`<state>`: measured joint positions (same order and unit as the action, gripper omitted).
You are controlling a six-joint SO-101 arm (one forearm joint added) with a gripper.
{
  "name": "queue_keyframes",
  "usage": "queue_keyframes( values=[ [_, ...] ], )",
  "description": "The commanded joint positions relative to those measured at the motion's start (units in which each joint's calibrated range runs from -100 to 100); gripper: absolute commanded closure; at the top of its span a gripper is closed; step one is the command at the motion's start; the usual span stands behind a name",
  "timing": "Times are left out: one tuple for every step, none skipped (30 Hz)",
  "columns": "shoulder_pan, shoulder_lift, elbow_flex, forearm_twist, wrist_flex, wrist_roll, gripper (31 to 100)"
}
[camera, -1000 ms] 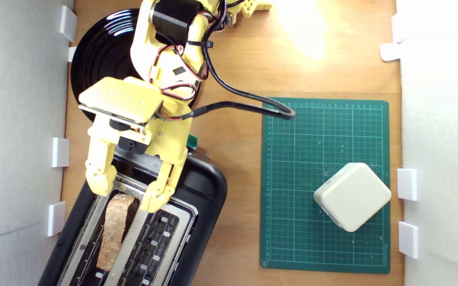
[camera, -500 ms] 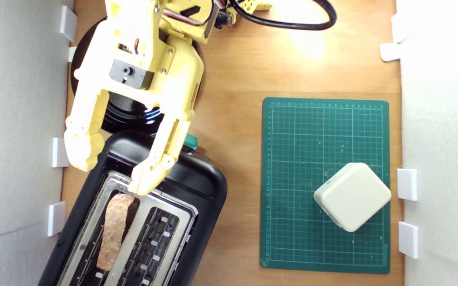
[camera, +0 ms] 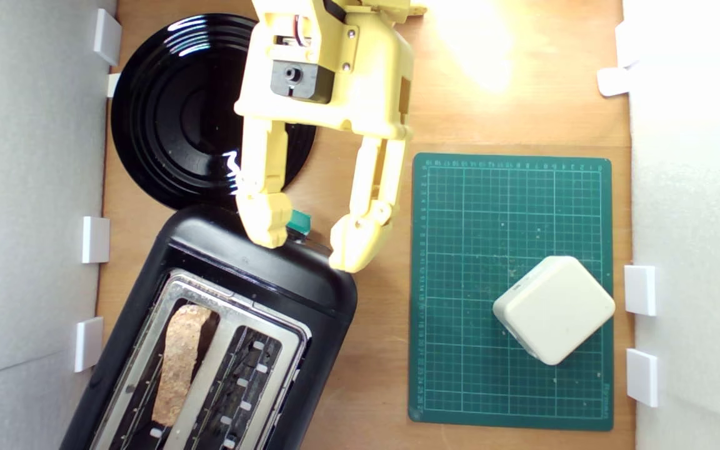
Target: Pick bread and place in toaster
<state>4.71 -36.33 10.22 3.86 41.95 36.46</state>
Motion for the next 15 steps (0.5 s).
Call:
queue_keyframes(
  values=[
    [-2.6,-6.6,4.4,0.2,-0.3,-4.2,50.9],
    [-3.0,-7.7,6.0,0.3,-0.3,-5.1,51.0],
    [-3.3,-8.8,7.9,0.3,-0.2,-6.0,51.0],
    [-3.6,-9.8,9.4,0.2,-0.2,-6.4,51.6],
    [-3.6,-11.1,11.4,0.1,-0.1,-7.1,53.3],
    [-3.7,-12.1,13.4,0.1,-0.1,-7.4,55.4],
    [-3.7,-13.1,15.2,-0.1,-0.1,-8.1,57.8],
    [-3.7,-14.2,17.1,-0.1,-0.1,-9.3,60.2],
    [-3.7,-15.1,18.7,-0.1,-0.2,-10.4,62.0],
    [-3.7,-16.2,20.6,-0.1,-0.2,-11.6,63.9],
    [-3.7,-19.0,24.6,-0.1,-0.2,-13.2,66.9],
    [-3.7,-20.8,27.0,-0.1,-0.1,-13.8,68.6],
    [-4.1,-22.7,29.8,-0.1,-0.1,-14.3,70.1],
    [-4.7,-24.5,32.5,-0.1,-0.1,-14.5,71.6],
    [-5.0,-26.5,35.6,-0.1,-0.1,-14.7,72.9]
  ],
)
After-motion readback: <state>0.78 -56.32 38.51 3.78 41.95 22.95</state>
